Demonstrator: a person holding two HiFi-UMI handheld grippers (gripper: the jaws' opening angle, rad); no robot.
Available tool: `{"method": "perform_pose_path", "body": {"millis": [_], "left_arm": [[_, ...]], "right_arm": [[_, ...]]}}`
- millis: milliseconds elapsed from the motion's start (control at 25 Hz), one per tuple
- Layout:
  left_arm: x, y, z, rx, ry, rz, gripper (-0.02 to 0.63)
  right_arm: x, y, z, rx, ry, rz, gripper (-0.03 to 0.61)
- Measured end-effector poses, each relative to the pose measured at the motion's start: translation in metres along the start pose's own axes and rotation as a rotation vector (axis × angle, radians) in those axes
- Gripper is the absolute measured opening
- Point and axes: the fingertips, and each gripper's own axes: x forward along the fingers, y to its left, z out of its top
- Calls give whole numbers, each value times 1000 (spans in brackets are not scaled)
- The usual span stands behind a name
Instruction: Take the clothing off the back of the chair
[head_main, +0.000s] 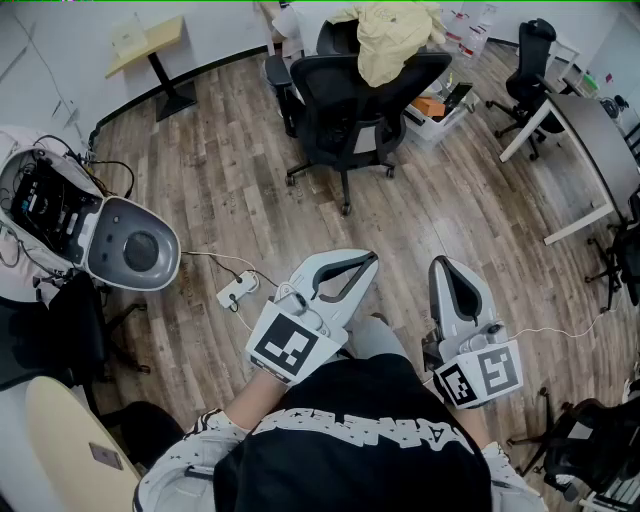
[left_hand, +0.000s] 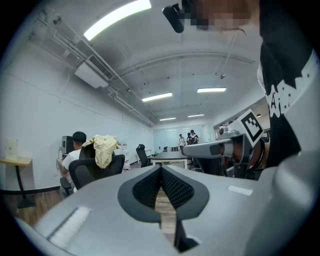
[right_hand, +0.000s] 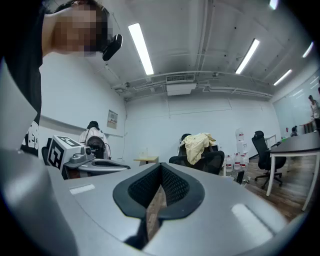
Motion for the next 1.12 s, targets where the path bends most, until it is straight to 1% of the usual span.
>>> {"method": "perform_pose_path", "body": {"millis": [80, 200, 360, 480, 600, 680, 800, 880, 1120], "left_arm": [[2, 5, -1, 16, -16, -4, 2], [6, 10, -6, 3, -8, -4, 2], [17, 16, -7, 27, -8, -6, 2], [25, 23, -3, 7, 11, 16, 2], [38, 30, -1, 45, 12, 22, 2], [46, 34, 1, 34, 18, 34, 2], [56, 42, 4, 41, 20, 58, 3], [65, 47, 5, 27, 29, 68, 3], [92, 59, 9, 21, 49, 105, 3]], "right_arm": [[4, 0, 0, 0, 3, 0, 12], [9, -5, -4, 15, 9, -5, 14], [17, -21, -10, 50, 13, -15, 14], [29, -33, -5, 60, -1, 3, 14], [38, -45, 0, 69, -19, 21, 14], [44, -54, -1, 80, -20, 27, 14], [54, -68, -2, 98, -22, 42, 14], [62, -79, 1, 98, -34, 54, 14], [83, -106, 5, 107, -42, 97, 14]]}}
